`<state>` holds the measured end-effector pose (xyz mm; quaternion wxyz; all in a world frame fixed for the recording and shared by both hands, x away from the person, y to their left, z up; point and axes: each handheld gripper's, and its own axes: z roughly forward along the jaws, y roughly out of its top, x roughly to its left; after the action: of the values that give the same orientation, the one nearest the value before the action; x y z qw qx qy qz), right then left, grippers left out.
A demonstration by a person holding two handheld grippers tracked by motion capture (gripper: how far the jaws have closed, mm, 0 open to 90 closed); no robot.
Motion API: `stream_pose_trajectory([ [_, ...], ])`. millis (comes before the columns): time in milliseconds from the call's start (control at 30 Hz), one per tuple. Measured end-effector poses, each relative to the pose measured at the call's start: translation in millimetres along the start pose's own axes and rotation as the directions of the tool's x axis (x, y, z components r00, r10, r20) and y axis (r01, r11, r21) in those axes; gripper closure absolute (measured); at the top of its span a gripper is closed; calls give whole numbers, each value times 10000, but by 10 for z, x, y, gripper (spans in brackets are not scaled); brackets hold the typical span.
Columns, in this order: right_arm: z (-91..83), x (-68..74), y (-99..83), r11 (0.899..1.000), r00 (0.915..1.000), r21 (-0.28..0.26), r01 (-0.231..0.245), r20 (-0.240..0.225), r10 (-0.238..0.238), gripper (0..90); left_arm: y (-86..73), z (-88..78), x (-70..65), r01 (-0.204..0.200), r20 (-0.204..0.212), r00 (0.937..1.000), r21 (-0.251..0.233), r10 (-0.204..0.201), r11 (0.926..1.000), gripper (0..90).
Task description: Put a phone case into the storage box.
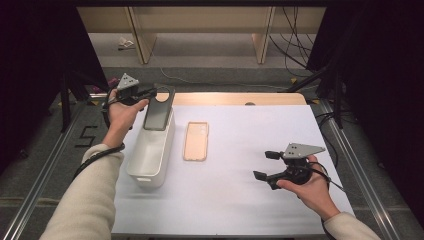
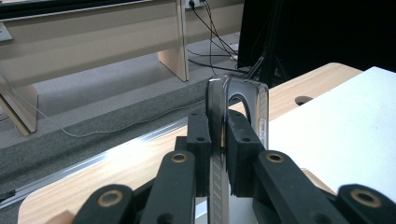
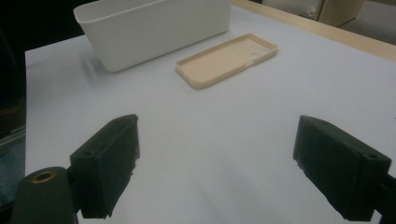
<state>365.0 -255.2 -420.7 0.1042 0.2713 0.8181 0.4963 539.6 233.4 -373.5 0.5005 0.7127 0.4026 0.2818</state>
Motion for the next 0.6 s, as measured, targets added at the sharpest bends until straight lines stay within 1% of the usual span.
stream_pose_trajectory([
  [600, -2, -3, -3, 10000, 10000, 4, 3, -6, -3, 154, -94, 62, 36, 266, -42, 9996, 165, -265, 9995, 806],
])
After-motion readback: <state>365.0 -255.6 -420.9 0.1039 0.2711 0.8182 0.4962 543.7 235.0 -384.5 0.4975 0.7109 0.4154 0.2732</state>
